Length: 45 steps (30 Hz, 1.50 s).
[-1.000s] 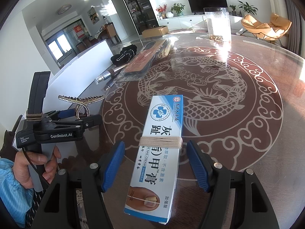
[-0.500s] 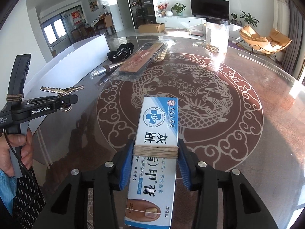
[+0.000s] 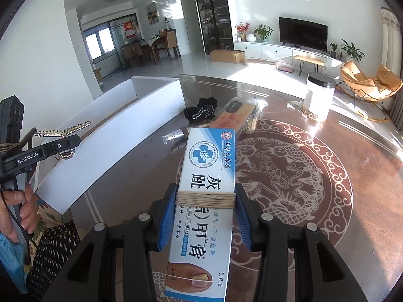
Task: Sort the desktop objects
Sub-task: 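Open both tools to drop claw clip and medicine box into the bin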
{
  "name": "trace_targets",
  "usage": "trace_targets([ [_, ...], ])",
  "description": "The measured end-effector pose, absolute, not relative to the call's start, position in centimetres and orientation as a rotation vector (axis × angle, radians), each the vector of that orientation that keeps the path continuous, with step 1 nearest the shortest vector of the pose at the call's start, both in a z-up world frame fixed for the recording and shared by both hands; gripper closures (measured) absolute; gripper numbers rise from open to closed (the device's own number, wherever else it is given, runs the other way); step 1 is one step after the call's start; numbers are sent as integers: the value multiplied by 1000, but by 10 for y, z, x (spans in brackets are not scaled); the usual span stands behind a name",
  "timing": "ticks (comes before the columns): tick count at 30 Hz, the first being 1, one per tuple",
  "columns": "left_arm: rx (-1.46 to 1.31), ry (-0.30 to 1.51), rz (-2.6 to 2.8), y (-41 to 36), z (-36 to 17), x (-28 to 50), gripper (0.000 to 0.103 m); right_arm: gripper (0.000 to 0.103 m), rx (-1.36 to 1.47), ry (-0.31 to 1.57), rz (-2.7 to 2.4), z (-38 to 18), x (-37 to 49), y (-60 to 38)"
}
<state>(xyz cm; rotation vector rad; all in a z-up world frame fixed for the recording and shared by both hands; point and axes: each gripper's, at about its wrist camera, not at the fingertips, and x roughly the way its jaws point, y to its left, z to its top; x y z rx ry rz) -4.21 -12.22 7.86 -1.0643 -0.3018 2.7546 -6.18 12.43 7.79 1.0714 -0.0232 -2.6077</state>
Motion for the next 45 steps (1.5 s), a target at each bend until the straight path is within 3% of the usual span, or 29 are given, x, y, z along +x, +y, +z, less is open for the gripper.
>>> trace_targets([
  [5,-1137,-327,2893,-203,94,-49,79,58,922,59,-2501,131,-106,36],
  [10,-1312,-418,2947,-276,76,-66,79,58,813,127,-2362,164,-151,-78],
  [20,-1576,-472,2866,-306,22,-99,77,55,1015,235,-2196,90,-237,-227],
  [21,-1599,-461,2860,-305,18,-102,69,50,1044,226,-2184,82,-243,-231],
  [22,-1610,-445,2868,-303,15,-104,53,34,1066,214,-2180,76,-249,-232],
  [23,-1616,-422,2889,-302,14,-104,43,24,1067,193,-2185,72,-252,-231],
  [24,-1605,-395,2924,-301,15,-102,29,23,1054,165,-2194,71,-252,-227],
  [25,-1582,-366,2966,-299,17,-99,26,23,1046,130,-2196,72,-253,-221],
  [31,-1422,-367,3046,-288,45,-78,26,20,966,3,-2239,89,-237,-170],
  [35,-1298,-249,3122,-256,78,-66,26,14,901,-36,-2294,98,-213,-118],
  [38,-1203,-180,3160,-231,101,-57,21,11,885,-52,-2347,97,-196,-75],
  [40,-1149,-147,3173,-215,110,-50,12,11,902,-63,-2374,90,-186,-45],
  [45,-1084,-15,3180,-175,124,-43,12,11,988,-115,-2428,69,-167,27],
])
